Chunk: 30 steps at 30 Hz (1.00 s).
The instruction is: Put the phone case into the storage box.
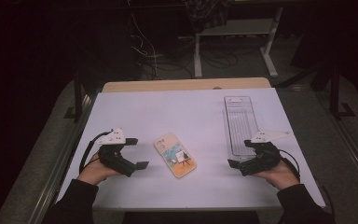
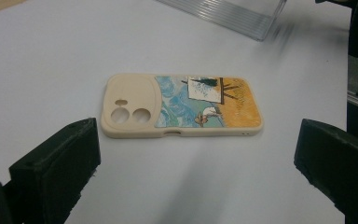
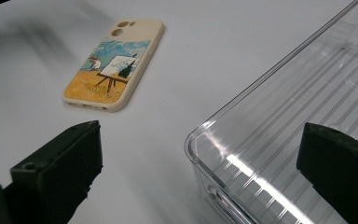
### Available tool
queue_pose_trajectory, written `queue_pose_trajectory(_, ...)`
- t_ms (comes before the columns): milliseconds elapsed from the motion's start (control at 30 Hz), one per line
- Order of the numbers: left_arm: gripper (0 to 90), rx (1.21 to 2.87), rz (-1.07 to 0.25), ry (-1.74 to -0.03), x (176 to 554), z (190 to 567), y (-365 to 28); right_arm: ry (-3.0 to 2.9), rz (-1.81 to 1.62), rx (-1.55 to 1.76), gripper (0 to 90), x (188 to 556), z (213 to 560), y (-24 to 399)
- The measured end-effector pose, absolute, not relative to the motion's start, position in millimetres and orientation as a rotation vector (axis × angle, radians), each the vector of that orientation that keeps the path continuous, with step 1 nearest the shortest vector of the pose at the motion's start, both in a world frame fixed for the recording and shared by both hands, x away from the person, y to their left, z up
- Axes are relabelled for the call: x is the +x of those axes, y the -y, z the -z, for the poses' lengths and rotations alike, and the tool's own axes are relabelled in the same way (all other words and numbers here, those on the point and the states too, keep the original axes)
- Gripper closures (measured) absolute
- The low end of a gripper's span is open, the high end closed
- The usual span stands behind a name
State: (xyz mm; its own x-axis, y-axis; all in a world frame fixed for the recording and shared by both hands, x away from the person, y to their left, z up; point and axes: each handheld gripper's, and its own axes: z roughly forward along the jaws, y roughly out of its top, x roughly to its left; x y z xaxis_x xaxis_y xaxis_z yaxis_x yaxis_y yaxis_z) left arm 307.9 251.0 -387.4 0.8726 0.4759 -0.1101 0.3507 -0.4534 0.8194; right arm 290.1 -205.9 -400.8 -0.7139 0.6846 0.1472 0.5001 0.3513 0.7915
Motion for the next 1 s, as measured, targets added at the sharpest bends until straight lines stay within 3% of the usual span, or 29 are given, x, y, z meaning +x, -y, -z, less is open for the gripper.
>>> queue_pose_trajectory(1000, 0.0, 2.113, -0.103, -0.542, 321, 388, -207, -2.383, -1.347, 1.075, 0.0, 289, 394, 211)
